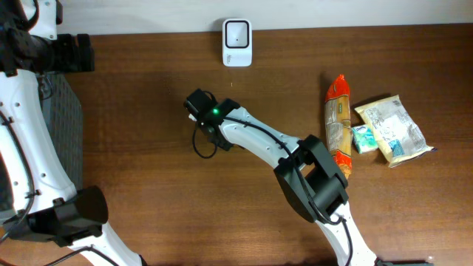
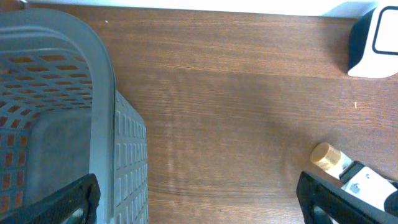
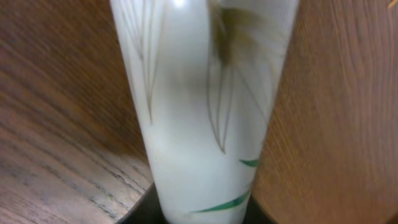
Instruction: Scan the item barcode
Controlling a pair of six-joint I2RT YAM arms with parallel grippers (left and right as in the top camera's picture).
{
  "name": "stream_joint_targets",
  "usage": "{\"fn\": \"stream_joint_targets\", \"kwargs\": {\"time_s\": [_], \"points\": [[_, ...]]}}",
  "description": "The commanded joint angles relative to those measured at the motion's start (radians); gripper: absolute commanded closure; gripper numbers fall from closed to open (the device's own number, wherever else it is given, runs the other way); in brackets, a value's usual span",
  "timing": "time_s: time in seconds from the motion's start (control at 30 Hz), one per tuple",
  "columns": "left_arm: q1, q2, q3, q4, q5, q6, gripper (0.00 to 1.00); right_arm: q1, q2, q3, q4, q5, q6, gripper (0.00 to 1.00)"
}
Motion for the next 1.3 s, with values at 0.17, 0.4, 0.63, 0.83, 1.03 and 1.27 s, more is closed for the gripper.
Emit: {"fn": "stream_joint_targets", "kwargs": {"time_s": [0.17, 0.4, 0.63, 0.83, 1.03, 1.27], "points": [[0.006, -0.002, 0.004, 0.002, 0.008, 0.016, 0.01, -0.036, -0.056, 0.108, -0.206, -0.369, 0.111, 0.96], [0.006, -0.002, 0.004, 0.002, 0.008, 0.016, 0.01, -0.294, -0.047, 0.141, -0.307, -1.151, 0.072, 0.96], [0.006, -0.002, 0.004, 0.002, 0.008, 0.016, 0.01, -0.335, -0.006, -0.002, -0.237, -1.046, 0.129, 0.61], [0.006, -0.002, 0.004, 0.002, 0.008, 0.016, 0.01, -0.341, -0.005, -0.001, -0.231, -0.789, 0.189, 0.52], [0.006, -0.002, 0.004, 0.002, 0.008, 0.016, 0.01, -0.259, -0.035, 0.166, -0.328, -0.438, 0.135, 0.39], [0.006, -0.002, 0.004, 0.002, 0.008, 0.016, 0.01, -0.005, -0.034, 0.185, -0.415, -0.109, 0.113, 0.33]]}}
